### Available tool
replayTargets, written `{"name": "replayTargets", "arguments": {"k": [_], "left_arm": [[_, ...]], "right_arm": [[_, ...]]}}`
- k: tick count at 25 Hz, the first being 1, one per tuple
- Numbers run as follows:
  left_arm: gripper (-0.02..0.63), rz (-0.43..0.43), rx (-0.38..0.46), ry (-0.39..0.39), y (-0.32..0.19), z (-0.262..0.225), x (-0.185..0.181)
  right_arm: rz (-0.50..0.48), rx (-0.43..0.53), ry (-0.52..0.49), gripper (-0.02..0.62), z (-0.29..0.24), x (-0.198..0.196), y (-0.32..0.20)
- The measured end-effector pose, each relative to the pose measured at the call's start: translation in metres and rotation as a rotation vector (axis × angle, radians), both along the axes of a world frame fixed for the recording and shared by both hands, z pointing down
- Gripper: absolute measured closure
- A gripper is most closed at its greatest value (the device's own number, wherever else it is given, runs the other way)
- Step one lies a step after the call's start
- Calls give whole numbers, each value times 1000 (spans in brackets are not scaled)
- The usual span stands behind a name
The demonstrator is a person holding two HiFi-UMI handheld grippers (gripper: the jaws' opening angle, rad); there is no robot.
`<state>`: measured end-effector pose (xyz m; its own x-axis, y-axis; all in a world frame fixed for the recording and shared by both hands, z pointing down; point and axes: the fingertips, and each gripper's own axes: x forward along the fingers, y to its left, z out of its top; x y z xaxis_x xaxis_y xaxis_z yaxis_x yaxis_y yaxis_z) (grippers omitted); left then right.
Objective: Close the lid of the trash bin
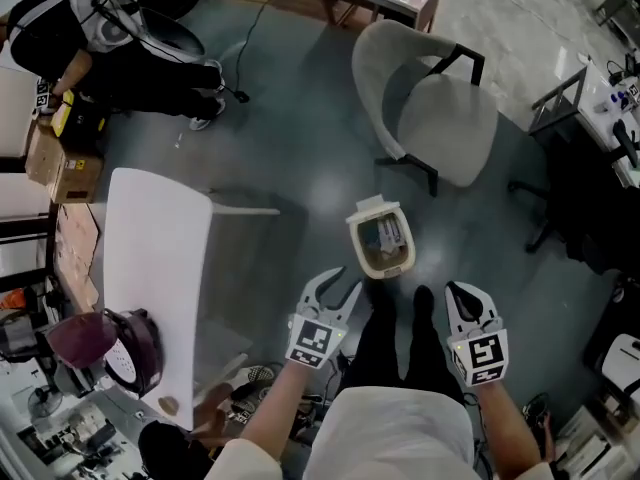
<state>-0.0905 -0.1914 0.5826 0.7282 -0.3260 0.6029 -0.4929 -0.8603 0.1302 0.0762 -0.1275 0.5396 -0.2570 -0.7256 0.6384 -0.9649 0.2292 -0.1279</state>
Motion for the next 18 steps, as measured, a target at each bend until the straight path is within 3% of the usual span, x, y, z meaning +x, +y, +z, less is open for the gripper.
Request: {"name": "replayTargets", "arguments": {"k": [7,18], "left_arm": [[451,105,-14,-63,-43,87,23],[420,187,-94,-207,-78,230,32]], "right_arm": [[62,-47,-13,583,50,2,-14],[97,-115,-68,583,128,-7,-17]]}}
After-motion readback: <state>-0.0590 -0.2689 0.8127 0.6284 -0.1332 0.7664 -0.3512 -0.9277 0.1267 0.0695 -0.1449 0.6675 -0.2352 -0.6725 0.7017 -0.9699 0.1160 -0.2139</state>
